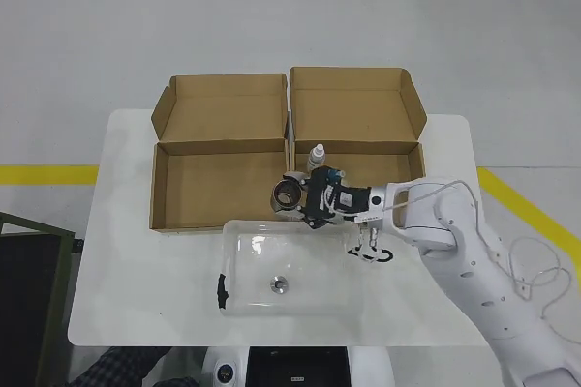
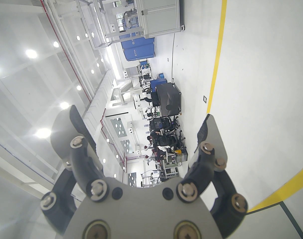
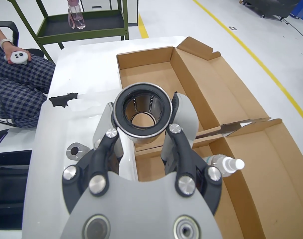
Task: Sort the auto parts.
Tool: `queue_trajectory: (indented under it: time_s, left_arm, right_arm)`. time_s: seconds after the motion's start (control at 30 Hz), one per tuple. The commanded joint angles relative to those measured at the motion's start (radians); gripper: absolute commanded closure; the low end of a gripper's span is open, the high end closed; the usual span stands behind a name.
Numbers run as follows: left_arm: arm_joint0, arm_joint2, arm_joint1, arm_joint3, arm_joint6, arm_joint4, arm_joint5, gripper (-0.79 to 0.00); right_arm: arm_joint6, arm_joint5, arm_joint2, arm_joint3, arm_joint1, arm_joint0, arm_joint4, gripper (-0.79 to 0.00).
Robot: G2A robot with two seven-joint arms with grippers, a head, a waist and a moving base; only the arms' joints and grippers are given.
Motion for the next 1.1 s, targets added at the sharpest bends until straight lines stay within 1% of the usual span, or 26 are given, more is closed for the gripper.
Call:
queue_trajectory:
  time_s: [0.0,0.27,0.57,0.87,1.07]
  left_arm:
    - [0.000,0.000,0.000,0.000,0.000,0.000,0.000,-0.785]
    - [0.000,0.000,0.000,0.000,0.000,0.000,0.000,-0.785]
    - [0.000,0.000,0.000,0.000,0.000,0.000,0.000,-0.785]
    - [0.000,0.000,0.000,0.000,0.000,0.000,0.000,-0.785]
    - [0.000,0.000,0.000,0.000,0.000,0.000,0.000,-0.785]
  right_arm:
    - [0.006,0.015,-0.029,0.024,-0.009,0.036,-0.006,0.000]
    - [0.012,0.085,-0.161,0.155,-0.057,0.174,-0.025,0.000]
    - [0.028,0.143,-0.309,0.327,-0.131,0.327,-0.047,0.000]
    - [0.034,0.176,-0.396,0.480,-0.201,0.435,-0.031,0.000]
    - [0.035,0.206,-0.437,0.582,-0.243,0.479,-0.043,0.000]
